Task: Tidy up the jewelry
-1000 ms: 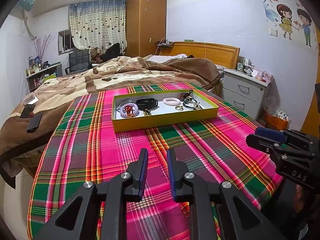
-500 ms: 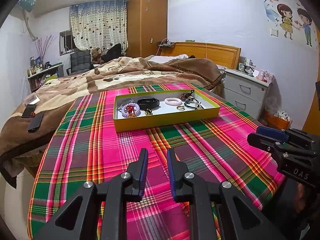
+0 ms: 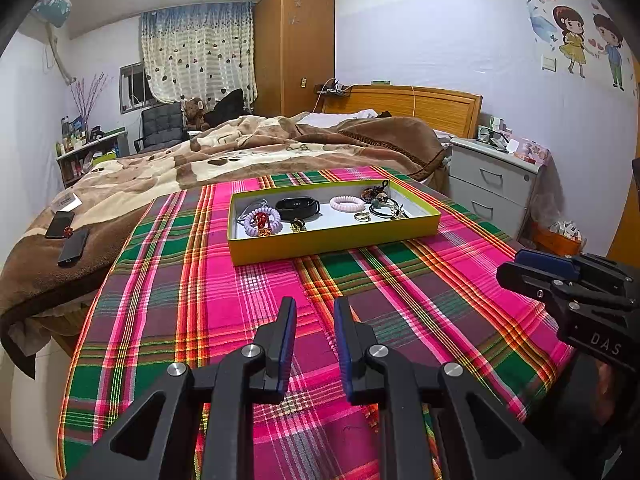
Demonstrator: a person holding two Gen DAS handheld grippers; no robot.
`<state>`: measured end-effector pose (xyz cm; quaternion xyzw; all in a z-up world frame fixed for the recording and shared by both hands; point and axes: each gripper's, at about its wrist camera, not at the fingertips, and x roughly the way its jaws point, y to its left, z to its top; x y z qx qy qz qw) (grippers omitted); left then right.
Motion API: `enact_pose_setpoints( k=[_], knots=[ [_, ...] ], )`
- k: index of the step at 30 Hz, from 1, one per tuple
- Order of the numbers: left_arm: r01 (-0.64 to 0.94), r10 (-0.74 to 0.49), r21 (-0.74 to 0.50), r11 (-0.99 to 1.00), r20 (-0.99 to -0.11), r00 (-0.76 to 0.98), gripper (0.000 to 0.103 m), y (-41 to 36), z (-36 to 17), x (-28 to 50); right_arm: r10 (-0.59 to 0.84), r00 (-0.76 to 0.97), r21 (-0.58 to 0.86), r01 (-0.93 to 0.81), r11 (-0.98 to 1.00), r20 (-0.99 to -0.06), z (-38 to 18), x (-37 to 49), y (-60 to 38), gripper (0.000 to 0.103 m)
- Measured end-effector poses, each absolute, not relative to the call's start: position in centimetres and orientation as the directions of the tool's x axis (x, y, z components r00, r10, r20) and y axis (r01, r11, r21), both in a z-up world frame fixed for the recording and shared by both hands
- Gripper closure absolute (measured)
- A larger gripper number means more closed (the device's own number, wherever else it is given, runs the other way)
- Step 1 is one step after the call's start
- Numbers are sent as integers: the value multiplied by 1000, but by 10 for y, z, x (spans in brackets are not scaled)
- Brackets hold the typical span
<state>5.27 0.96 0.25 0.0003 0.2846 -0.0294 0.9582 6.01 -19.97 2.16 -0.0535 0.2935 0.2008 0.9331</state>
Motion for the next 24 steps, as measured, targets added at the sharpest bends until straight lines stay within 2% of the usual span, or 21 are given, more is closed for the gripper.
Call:
enact_pose_setpoints(
  k=[24],
  knots=[
    [63,-62,-18,998,-545,836,85,6,4,50,343,746,18,-407,913,-571,22,60,-200,68]
  ],
)
